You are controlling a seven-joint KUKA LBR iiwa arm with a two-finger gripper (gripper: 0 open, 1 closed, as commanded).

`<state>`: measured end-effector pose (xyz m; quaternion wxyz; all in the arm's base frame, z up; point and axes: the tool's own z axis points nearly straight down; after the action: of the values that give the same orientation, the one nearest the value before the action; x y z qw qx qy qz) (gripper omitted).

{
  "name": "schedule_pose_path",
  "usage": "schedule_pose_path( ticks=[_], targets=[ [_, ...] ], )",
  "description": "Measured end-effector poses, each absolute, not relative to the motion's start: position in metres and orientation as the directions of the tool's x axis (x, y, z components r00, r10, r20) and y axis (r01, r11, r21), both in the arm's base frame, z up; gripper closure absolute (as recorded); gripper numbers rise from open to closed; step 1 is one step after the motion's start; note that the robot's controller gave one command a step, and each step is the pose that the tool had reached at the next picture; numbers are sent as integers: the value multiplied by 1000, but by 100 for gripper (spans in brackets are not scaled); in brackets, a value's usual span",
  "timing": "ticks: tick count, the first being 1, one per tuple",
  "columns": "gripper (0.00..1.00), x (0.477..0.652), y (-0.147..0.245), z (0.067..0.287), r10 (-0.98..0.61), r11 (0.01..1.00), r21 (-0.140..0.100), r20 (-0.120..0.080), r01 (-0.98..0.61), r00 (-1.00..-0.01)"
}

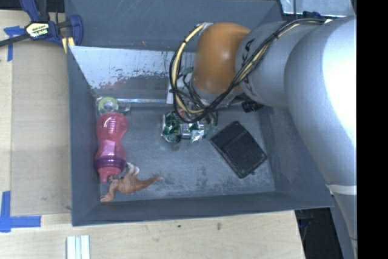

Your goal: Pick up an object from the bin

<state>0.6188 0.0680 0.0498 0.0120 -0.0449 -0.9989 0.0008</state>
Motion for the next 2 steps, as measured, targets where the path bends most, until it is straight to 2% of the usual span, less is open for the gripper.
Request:
schedule_pose_path(
  ticks=[2],
  targets=[
    [0, 612, 64, 61, 146, 989, 0, 15, 146, -989]
  ],
)
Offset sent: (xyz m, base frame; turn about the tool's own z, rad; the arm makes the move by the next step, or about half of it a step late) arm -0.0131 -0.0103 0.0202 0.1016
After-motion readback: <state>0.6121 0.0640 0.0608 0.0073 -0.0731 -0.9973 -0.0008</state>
